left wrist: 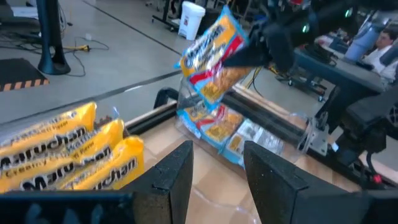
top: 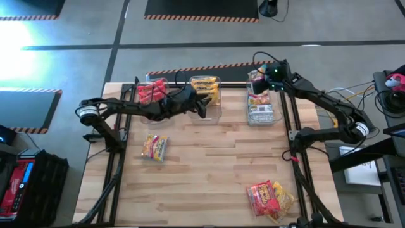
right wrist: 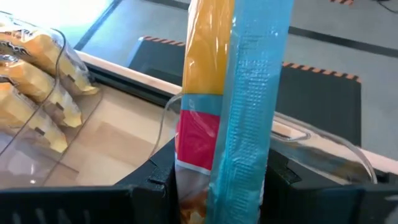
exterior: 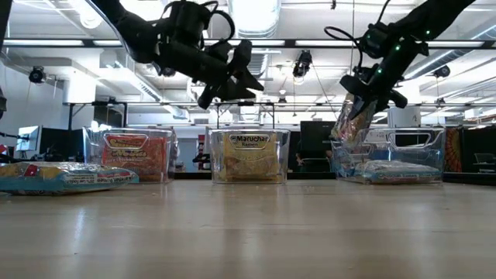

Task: Sort Maruchan noodles
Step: Put the blue noodle pack into the right transparent bin

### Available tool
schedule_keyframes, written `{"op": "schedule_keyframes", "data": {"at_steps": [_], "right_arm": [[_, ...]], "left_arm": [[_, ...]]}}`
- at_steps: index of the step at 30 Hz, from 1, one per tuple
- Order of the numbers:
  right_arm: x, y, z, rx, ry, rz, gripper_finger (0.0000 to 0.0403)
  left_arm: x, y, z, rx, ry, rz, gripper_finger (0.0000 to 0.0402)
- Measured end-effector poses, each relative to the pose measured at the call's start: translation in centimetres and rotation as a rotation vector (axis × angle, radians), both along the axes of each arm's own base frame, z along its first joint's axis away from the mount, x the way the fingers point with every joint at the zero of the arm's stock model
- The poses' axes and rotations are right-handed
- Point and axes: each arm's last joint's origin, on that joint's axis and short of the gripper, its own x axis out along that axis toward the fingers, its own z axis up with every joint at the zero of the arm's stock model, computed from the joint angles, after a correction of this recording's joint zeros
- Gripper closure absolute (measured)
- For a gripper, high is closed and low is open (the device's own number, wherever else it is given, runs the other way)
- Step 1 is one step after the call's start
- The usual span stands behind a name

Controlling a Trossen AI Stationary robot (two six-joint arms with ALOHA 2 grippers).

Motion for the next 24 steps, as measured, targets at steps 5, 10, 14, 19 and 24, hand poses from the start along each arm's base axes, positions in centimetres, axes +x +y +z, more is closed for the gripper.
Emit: {"op": "schedule_keyframes", "data": {"at_steps": [5,10,14,19,24], "right_arm": [[-0.5,-0.1,-1.1,0.003,0.015,-0.007,0.0276],[-0.3,-0.2,-1.9,-0.017,-0.058,0.044,0.0276],[-0.3,-0.3,-2.5,-0.025,-0.068,0.039,0.0276],[-0.4,-0.2,-3.3,-0.043,-0.071,0.043,0.0276],[-0.7,0.0,-3.9,-0.035,-0.048,-0.007,0.0266]], "left_arm": [[0.3,0.3,0.8,0.017,-0.018,0.007,0.0275],[0.3,0.3,0.8,0.016,-0.016,0.007,0.0275],[0.2,0.3,0.6,0.008,0.008,0.006,0.0275],[0.2,0.3,0.5,0.005,0.017,0.006,0.0275],[0.2,0.3,0.5,0.006,0.019,0.006,0.0275]]}}
